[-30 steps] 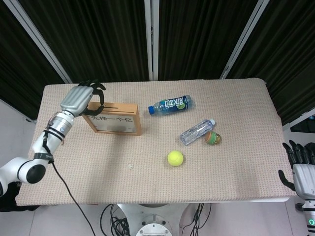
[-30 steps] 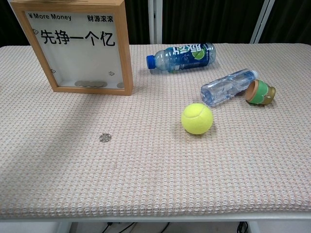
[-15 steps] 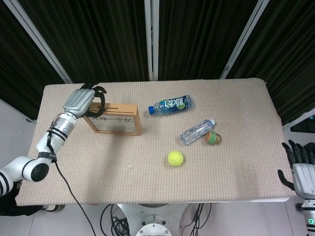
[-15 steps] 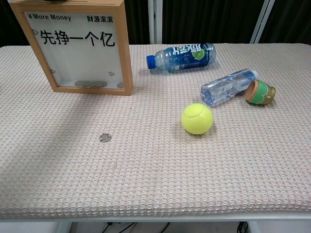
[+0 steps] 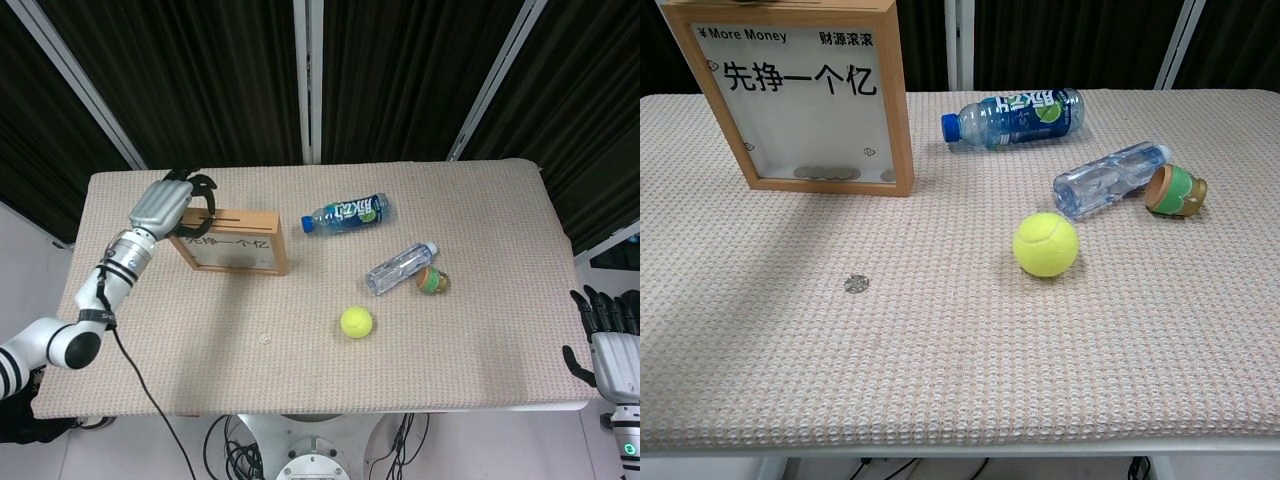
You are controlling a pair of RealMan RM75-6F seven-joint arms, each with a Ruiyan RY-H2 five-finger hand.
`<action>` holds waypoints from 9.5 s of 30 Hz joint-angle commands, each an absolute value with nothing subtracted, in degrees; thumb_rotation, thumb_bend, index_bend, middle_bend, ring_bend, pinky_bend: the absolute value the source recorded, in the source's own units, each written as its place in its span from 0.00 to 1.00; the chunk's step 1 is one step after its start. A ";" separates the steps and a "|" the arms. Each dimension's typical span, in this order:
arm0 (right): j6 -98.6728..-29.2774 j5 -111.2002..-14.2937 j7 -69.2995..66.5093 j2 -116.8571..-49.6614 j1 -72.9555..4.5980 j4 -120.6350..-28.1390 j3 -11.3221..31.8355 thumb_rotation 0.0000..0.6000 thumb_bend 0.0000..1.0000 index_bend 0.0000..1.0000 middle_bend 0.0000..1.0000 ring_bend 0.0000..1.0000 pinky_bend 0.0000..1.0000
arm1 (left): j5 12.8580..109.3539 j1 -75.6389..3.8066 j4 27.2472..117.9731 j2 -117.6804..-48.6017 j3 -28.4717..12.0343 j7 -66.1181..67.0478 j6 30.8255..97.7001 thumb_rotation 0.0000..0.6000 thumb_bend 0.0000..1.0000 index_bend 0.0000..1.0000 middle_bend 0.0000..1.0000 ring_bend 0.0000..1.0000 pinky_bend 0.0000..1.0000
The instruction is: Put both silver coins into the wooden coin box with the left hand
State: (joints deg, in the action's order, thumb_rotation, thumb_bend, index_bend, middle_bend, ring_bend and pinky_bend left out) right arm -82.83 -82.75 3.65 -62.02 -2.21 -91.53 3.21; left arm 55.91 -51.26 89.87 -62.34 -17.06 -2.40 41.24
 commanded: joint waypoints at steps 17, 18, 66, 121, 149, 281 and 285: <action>-83.23 -82.25 3.04 -61.62 -2.06 -91.51 3.51 1.00 0.32 0.00 0.00 0.00 0.00 | 74.17 -37.69 109.73 -57.06 -15.16 -2.40 66.50 1.00 0.38 0.38 0.24 0.05 0.11; -83.25 -82.27 2.97 -61.62 -2.03 -91.44 3.48 1.00 0.32 0.00 0.00 0.00 0.00 | 76.94 -35.23 111.32 -56.85 -14.13 -2.49 70.36 1.00 0.38 0.39 0.25 0.06 0.12; -83.75 -82.32 -0.70 -61.96 -0.59 -89.16 2.72 1.00 0.32 0.00 0.00 0.00 0.00 | 100.30 -27.61 69.92 -96.70 1.43 -0.26 73.64 1.00 0.21 0.36 0.23 0.14 0.22; -82.94 -81.68 -2.17 -62.39 -0.48 -87.58 3.09 1.00 0.32 0.00 0.00 0.00 0.00 | 93.80 -30.99 63.31 -102.25 2.61 -3.42 66.40 1.00 0.25 0.41 0.23 0.13 0.19; -82.58 -81.10 -3.30 -62.43 -0.38 -86.61 3.31 1.00 0.33 0.00 0.00 0.00 0.00 | 93.85 -31.98 60.10 -104.70 2.15 -6.99 67.16 1.00 0.24 0.52 0.24 0.12 0.20; -80.29 -78.36 1.48 -62.70 -2.63 -89.11 4.82 1.00 0.33 0.00 0.00 0.00 0.00 | 59.73 -56.04 91.75 -54.57 -17.29 -6.04 32.53 1.00 0.41 0.60 0.30 0.12 0.21; -80.29 -78.21 1.35 -62.82 -2.68 -88.73 4.91 1.00 0.33 0.00 0.00 0.00 0.00 | 59.23 -56.75 90.48 -55.44 -16.47 -5.29 31.77 1.00 0.41 0.59 0.30 0.12 0.21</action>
State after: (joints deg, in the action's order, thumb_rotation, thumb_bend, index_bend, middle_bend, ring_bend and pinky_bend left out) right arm -80.30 -78.23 1.36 -62.81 -2.68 -88.77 4.91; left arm 59.38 -56.57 90.78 -55.19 -16.69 -5.51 31.90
